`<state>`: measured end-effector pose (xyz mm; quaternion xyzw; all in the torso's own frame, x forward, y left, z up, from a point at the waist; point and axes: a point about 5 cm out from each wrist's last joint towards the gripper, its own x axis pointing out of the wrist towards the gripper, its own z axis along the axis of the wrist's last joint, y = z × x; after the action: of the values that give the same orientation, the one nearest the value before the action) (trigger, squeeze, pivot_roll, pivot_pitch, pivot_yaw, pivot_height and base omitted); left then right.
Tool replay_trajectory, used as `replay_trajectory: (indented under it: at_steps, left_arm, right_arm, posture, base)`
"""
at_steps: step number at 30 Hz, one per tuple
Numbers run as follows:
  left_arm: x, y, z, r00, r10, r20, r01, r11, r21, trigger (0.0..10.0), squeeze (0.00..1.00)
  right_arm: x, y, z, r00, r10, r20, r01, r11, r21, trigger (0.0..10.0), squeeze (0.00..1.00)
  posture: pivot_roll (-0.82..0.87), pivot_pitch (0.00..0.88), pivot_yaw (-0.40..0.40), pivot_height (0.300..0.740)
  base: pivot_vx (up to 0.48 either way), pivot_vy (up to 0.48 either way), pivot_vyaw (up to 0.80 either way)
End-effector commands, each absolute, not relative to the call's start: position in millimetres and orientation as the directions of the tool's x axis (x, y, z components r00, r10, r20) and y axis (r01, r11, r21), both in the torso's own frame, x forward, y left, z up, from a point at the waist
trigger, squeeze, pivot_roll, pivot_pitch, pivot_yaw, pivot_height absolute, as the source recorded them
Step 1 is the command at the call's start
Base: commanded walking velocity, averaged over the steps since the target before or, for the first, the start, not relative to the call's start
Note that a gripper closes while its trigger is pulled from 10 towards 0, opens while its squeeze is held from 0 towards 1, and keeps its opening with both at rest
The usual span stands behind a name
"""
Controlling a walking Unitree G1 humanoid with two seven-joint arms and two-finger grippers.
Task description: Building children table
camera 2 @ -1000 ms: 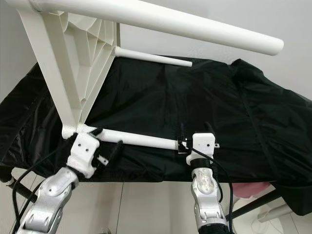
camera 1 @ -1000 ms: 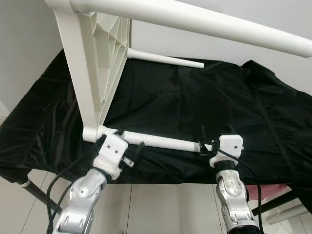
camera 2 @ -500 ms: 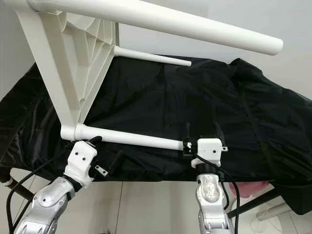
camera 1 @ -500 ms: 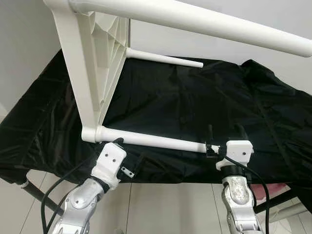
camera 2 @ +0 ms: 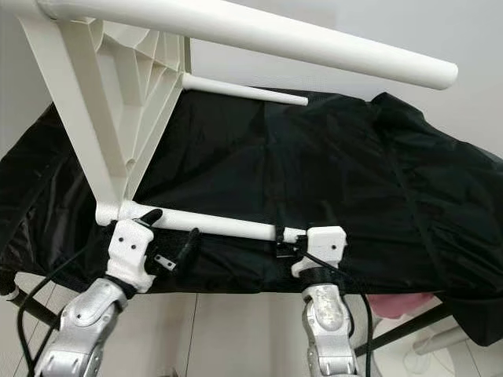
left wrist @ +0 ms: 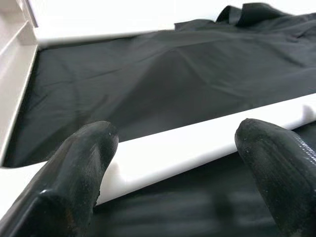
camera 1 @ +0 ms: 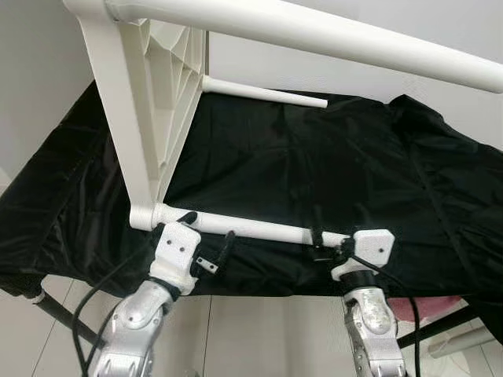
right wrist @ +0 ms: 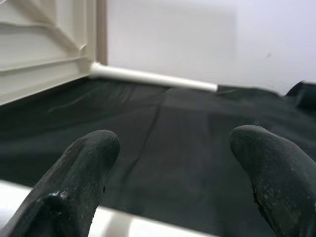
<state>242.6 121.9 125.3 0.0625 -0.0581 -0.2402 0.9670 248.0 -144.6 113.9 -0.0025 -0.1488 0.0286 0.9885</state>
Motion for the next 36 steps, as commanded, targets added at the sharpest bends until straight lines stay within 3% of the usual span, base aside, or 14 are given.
replay_trajectory:
  at_steps: [1,5,19,36]
  left_arm:
    - [248.2,128.8,123.8,0.953,-0.285,0.105,0.272,0.954,0.128,10.0,0.0]
    - [260.9,139.0,124.5,0.976,-0.194,0.103,0.187,0.98,0.076,10.0,0.0]
    - [266.0,134.2,120.6,0.984,-0.149,0.095,0.154,0.987,-0.046,10.0,0.0]
    - [269.6,130.1,122.0,0.983,-0.166,0.08,0.171,0.984,-0.052,10.0,0.0]
  right_arm:
    - [249.3,-148.3,106.6,0.967,0.04,0.253,-0.044,0.999,0.013,10.0,0.0]
    - [257.5,-151.9,107.1,0.969,-0.001,0.246,0.0,1.0,0.006,10.0,0.0]
    - [254.0,-143.2,106.7,0.976,0.007,0.216,-0.016,0.999,0.039,10.0,0.0]
    - [248.4,-135.7,107.5,0.974,0.026,0.227,-0.032,0.999,0.024,10.0,0.0]
  posture:
    - [0.05,0.023,-0.068,0.74]
    - [0.03,0.028,-0.066,0.74]
    - [-0.02,0.053,-0.05,0.74]
    - [0.0,0.054,-0.036,0.74]
  base:
    - [0.0,0.0,0.0]
    - [0.0,0.0,0.0]
    - [0.0,0.0,0.0]
    - [0.0,0.0,0.0]
